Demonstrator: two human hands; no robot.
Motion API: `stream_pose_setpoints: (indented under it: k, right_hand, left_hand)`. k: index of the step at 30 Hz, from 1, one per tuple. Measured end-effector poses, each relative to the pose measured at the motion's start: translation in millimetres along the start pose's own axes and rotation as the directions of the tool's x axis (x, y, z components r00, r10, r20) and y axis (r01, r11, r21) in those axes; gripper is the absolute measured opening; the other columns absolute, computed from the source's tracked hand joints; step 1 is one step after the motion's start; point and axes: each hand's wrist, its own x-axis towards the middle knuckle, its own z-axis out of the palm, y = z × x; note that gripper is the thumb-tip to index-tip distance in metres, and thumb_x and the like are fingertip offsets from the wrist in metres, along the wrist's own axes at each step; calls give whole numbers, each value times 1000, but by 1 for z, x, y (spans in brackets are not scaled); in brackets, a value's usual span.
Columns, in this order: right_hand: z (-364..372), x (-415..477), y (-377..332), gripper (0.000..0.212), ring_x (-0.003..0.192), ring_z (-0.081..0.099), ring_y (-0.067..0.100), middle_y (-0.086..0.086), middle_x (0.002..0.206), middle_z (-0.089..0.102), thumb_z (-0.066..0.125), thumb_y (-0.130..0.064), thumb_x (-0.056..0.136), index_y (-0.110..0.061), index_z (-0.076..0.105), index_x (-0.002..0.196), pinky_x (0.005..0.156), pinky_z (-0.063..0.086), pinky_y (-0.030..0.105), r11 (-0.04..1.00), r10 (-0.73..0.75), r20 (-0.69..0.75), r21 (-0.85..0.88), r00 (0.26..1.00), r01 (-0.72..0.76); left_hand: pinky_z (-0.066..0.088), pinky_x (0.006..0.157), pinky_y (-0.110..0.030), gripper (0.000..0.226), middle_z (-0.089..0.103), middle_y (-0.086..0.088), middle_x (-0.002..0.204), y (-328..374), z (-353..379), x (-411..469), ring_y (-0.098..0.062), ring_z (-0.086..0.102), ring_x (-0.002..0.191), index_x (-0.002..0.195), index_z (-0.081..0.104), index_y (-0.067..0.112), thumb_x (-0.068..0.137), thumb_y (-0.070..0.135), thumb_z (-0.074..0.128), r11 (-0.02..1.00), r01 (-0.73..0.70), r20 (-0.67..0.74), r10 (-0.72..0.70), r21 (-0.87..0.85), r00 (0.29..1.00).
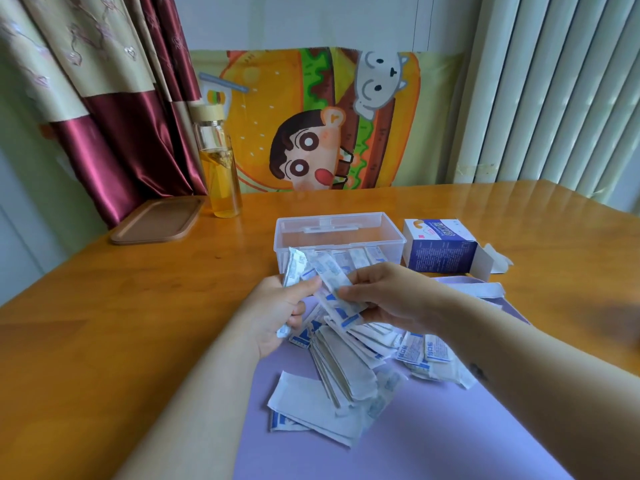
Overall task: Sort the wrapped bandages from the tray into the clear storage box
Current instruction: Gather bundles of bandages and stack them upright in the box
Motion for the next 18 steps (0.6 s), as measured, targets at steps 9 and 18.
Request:
stream_pose_setpoints:
  k: [9, 18]
  right_hand:
    - [-16, -2, -2, 13, 65, 59, 14, 5, 75, 63, 54, -8, 92, -11, 60, 81, 72, 51, 28, 996, -77, -172, -52, 982, 69]
    - [-7, -3, -11, 19, 64, 56, 10, 2, 65, 62, 70, -8, 81, -13, 65, 98, 69, 52, 22, 917, -284, -72, -312, 956, 249]
  left_hand:
    - [23, 52, -28, 25, 39, 1, 57, 1, -29, 4, -15, 32, 51, 67, 51, 12, 88, 17, 63, 701, -62, -87, 175, 710, 981]
    - [34, 61, -27, 42, 61, -4, 89, 11, -17, -2, -17, 47, 67, 96, 68, 15, 80, 54, 63, 967, -84, -54, 100, 240, 994]
